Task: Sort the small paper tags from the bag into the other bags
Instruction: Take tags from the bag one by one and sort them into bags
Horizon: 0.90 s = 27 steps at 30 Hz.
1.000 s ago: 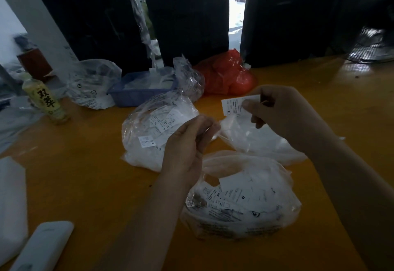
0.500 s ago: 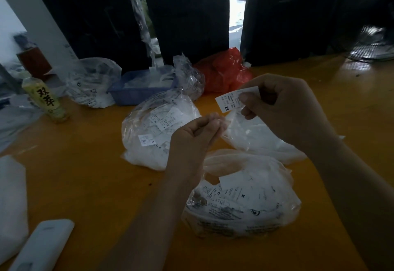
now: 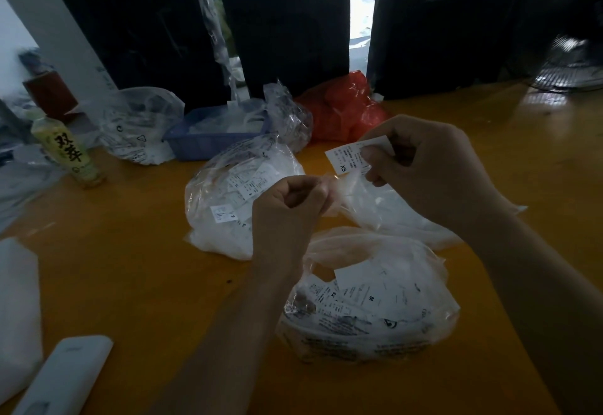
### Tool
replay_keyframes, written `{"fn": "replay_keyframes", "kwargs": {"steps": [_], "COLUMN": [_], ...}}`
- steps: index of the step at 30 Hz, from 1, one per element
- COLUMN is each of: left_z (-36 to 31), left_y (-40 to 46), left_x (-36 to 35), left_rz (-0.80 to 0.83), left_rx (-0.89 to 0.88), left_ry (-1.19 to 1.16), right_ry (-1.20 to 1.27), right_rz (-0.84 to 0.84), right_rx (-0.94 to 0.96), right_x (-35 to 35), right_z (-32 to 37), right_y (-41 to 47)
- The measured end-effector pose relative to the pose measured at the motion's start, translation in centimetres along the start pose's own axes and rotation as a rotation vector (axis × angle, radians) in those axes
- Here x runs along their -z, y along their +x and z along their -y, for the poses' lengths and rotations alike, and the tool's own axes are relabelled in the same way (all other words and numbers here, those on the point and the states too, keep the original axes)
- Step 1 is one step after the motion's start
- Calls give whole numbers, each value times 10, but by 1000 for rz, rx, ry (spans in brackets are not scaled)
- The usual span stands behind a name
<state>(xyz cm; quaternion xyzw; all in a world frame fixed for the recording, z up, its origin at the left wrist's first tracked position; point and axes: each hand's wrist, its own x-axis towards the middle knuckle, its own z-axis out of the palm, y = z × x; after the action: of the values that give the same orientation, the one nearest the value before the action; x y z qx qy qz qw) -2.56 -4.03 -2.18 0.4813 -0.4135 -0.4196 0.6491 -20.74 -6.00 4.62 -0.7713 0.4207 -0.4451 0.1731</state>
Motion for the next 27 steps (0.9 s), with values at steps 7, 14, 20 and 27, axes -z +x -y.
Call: {"fn": "replay_keyframes", "kwargs": {"steps": [7, 14, 20, 27], "left_z": [-7, -11, -13, -12], "left_y": [-4, -4, -4, -2], "left_x": [-1, -2, -1, 0], "left_rz": [112, 169, 193, 181], "left_rx": [79, 158, 186, 207], "left_ry": [-122, -203, -269, -288], "right_ry": [-104, -71, -118, -229], "right_rz": [-36, -17, -7, 27], "right_rx": [41, 56, 71, 75], "right_x": [-3, -1, -1, -1], "right_z": [-4, -3, -6, -10], "right_y": [0, 2, 1, 3]}}
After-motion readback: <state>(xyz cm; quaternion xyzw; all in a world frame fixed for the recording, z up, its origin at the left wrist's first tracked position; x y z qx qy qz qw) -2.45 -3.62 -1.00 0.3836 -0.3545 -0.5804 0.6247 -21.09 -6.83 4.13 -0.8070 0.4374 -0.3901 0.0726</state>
